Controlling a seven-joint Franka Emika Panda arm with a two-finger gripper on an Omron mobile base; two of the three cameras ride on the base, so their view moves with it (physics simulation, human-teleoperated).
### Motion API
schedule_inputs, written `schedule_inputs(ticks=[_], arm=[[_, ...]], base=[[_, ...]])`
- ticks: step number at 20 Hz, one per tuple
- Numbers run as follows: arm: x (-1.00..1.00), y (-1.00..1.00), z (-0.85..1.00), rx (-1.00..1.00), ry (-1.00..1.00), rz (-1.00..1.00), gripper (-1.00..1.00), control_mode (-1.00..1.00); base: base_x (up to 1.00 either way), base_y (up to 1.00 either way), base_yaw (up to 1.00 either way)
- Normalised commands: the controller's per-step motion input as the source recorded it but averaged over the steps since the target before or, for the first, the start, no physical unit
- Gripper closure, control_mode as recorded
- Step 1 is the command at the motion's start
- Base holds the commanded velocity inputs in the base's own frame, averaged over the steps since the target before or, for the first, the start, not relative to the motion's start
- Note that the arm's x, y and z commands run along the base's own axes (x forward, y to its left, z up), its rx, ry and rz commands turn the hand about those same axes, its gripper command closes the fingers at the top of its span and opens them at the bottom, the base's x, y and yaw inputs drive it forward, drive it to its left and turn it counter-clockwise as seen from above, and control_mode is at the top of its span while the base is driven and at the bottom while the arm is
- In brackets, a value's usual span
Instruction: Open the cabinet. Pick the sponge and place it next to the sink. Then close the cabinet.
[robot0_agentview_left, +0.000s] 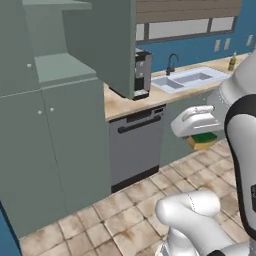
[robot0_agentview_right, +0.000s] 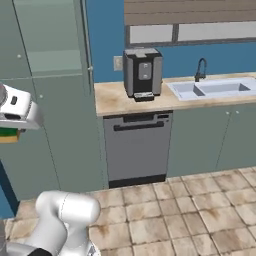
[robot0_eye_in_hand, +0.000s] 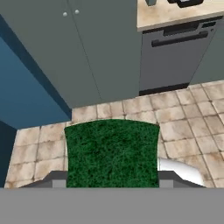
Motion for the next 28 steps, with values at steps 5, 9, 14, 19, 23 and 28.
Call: schedule_inputs(ticks=[5,9,14,19,23,28], arm=[[0.00,0.00,0.00,0.00,0.00,0.00,1.00,1.00],[0.00,0.00,0.00,0.00,0.00,0.00,1.00,1.00],[0.00,0.00,0.00,0.00,0.00,0.00,1.00,1.00],[0.00,0.00,0.00,0.00,0.00,0.00,1.00,1.00],[0.00,0.00,0.00,0.00,0.00,0.00,1.00,1.00],[0.00,0.00,0.00,0.00,0.00,0.00,1.00,1.00]], base=[[0.39,-0.64,0.06],[0.54,-1.00,0.29],[0.24,-1.00,0.19],[0.51,-1.00,0.17],[0.90,-1.00,0.21],[1.00,-1.00,0.29]])
